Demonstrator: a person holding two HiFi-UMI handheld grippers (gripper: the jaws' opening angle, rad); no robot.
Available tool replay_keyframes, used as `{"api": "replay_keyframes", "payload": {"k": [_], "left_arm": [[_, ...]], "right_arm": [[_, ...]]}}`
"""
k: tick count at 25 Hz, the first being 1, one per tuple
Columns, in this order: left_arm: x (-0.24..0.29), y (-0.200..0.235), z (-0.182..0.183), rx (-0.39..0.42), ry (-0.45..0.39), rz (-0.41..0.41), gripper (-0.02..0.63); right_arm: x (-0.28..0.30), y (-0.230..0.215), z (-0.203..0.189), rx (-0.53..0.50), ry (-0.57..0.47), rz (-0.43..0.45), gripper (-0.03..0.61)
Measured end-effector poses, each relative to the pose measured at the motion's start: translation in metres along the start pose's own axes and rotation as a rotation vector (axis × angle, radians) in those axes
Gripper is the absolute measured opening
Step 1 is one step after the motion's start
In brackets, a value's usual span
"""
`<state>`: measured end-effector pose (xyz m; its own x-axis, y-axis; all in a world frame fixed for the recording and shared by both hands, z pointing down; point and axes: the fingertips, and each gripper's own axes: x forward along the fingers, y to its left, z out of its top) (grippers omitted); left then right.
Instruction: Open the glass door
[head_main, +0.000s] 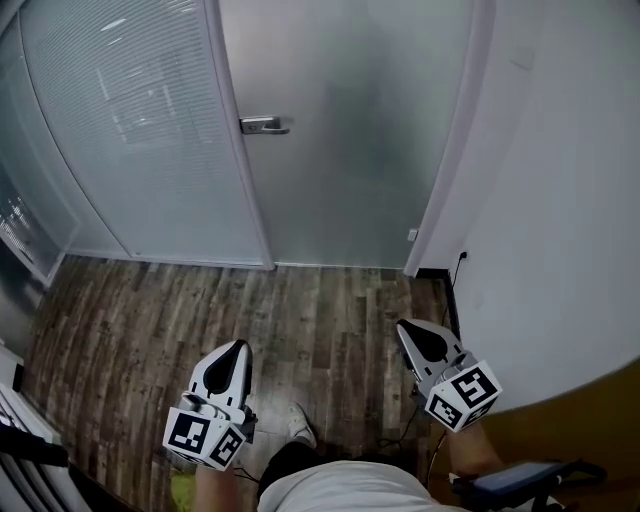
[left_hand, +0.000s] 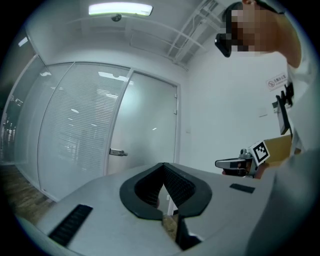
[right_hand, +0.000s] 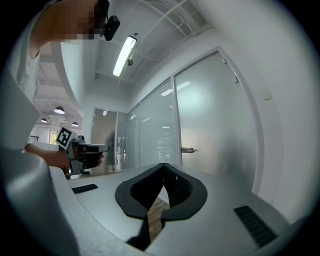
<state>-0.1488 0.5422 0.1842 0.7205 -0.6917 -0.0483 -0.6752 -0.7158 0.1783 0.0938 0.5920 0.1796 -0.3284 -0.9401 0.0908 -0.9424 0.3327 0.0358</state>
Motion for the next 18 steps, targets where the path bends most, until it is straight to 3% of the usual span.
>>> {"api": "replay_keyframes", "payload": {"k": [18], "left_arm": [[0.133, 0.197, 0.025, 0.003, 0.031, -0.063, 0.002]], "right_arm": [[0.210, -0.036, 0.042, 0.028, -0.037, -0.094, -0.002]]}}
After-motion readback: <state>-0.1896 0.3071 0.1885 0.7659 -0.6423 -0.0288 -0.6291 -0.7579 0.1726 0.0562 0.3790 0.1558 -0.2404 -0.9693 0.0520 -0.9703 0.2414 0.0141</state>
